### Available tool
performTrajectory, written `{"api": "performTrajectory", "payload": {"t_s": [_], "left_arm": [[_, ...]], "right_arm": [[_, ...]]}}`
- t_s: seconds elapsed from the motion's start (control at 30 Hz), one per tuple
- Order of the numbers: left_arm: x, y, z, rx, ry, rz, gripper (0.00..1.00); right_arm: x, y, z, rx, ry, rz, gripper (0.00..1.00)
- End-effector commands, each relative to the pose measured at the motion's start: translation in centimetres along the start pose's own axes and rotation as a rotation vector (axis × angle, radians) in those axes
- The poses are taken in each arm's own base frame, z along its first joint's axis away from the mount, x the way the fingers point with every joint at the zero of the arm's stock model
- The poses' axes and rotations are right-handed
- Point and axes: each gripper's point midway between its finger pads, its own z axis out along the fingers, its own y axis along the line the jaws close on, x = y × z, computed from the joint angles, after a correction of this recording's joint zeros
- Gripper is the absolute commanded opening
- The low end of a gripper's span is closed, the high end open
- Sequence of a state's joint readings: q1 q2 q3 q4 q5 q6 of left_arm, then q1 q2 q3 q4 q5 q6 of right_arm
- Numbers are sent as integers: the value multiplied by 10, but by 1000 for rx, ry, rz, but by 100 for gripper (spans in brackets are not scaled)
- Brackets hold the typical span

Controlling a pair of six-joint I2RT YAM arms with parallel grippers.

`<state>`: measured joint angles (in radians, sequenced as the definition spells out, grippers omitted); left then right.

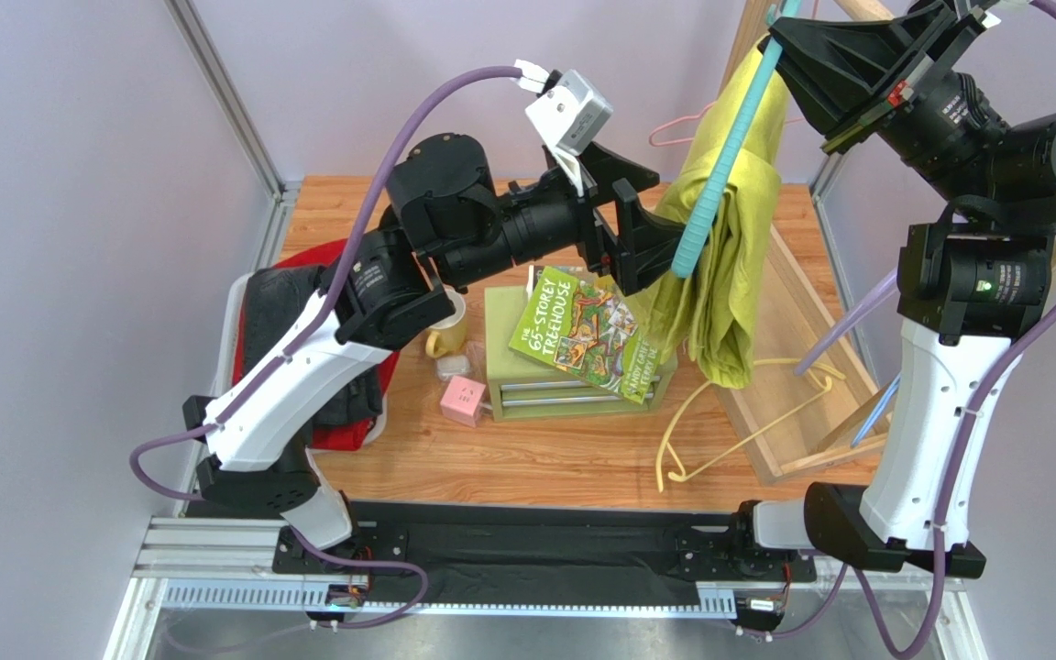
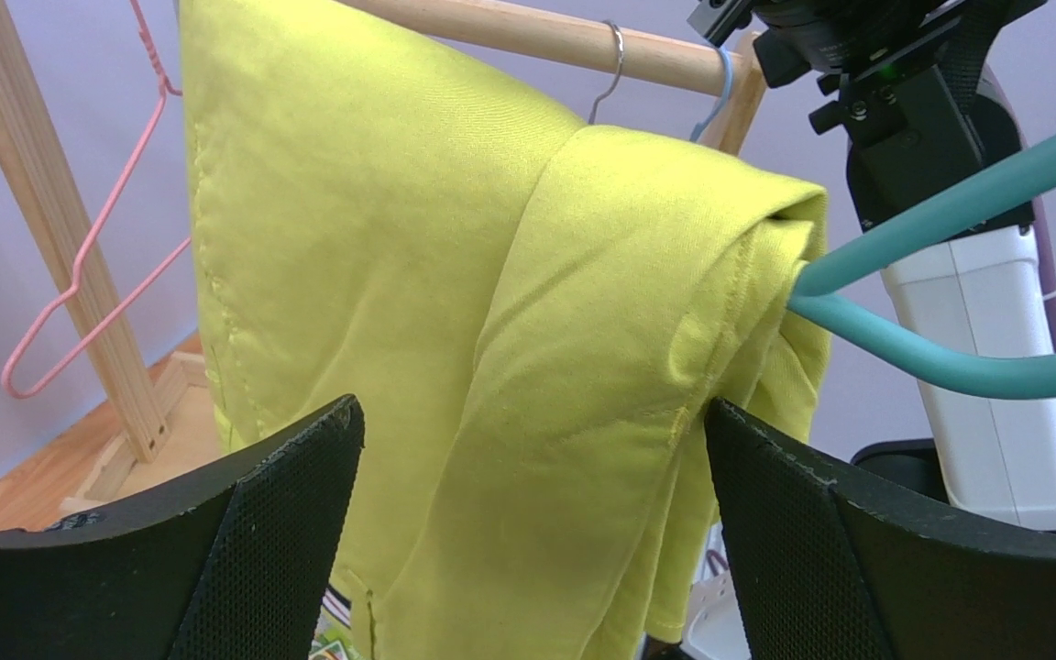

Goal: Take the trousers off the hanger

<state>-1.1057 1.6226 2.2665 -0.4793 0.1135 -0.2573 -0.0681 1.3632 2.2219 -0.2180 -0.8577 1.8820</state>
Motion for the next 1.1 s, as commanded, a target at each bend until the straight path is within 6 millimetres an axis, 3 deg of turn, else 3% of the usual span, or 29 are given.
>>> {"api": "performTrajectory", "payload": {"t_s": [0.0, 0.37, 0.63, 0.73, 0.8, 1.07], "left_arm": [[-13, -5, 2, 19, -39, 7, 99], [-4, -1, 6, 9, -18, 12, 99], [-28, -26, -25, 113, -82, 7, 99], [-30, -29, -20, 130, -81, -9, 99], [-21, -29, -17, 134, -50, -15, 99], [-10, -15, -7, 72, -23, 12, 96]], "right_arm": [[24, 44, -12, -135, 0, -104, 0], [26, 43, -11, -132, 8, -94, 0], [23, 38, -11, -128, 3, -89, 0], [21, 38, -10, -127, 3, -86, 0], [21, 39, -9, -131, 3, -88, 0], [23, 43, -11, -139, 1, -90, 0]]}}
